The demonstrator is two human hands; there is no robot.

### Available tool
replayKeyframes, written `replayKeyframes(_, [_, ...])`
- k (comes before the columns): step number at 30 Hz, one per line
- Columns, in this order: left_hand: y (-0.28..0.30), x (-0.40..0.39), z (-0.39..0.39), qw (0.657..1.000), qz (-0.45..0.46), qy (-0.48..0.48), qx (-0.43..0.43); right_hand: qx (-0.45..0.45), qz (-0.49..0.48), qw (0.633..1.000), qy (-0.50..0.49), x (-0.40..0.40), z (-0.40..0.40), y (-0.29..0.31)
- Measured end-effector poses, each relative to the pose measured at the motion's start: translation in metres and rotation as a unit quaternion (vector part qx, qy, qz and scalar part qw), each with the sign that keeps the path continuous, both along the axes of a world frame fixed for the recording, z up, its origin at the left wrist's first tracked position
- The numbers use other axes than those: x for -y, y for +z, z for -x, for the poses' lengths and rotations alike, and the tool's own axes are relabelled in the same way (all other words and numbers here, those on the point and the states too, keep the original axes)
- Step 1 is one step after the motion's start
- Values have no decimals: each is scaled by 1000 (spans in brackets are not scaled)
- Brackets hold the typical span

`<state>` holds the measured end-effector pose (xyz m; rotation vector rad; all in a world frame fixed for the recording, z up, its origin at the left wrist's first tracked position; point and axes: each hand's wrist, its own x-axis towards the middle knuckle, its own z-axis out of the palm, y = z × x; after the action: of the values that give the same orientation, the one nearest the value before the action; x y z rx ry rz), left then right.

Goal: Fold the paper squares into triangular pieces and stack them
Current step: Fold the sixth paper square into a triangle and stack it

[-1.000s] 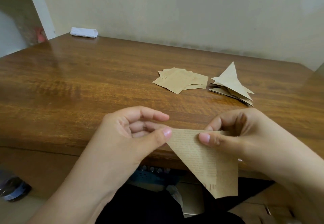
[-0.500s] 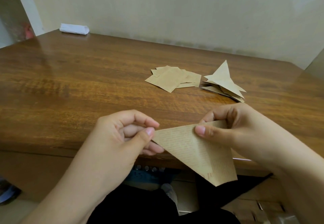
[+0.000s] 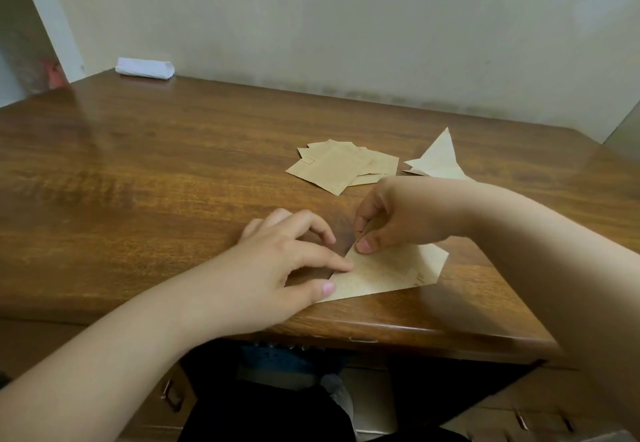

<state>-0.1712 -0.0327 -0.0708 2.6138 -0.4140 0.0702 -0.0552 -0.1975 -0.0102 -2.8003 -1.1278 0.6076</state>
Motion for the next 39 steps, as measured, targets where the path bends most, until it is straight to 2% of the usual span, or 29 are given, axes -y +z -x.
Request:
replayKeyframes(5, [4, -7, -7, 998, -25, -13, -52, 33, 34, 999, 11, -6, -3, 1])
replayKeyframes(12, [9, -10, -12, 995, -43, -10, -94, 171, 44, 984, 23, -9, 7, -6])
replayKeyframes(14, [10, -9, -12, 994, -52, -7, -97, 226, -22, 974, 12, 1, 19, -10])
replayKeyframes(16, [11, -8, -11, 994, -58, -9, -93, 246, -174, 953, 29, 16, 42, -17])
replayKeyframes(18, [11, -8, -10, 995, -52, -5, -90, 236, -242, 939, 57, 31, 70, -31])
replayKeyframes(20, [10, -8, -10, 995, -47, -2, -82, 210, -245, 944, 69, 41, 93, -54])
replayKeyframes(24, [9, -8, -10, 996, -52, -4, -78, 214, -257, 941, 56, 41, 108, -80])
replayKeyframes(30, [9, -7, -9, 996, -50, -1, -73, 217, -265, 938, 55, 40, 104, -78])
replayKeyframes(39, [10, -8, -11, 994, -54, -9, -98, 188, -266, 945, -28, 84, 83, -69])
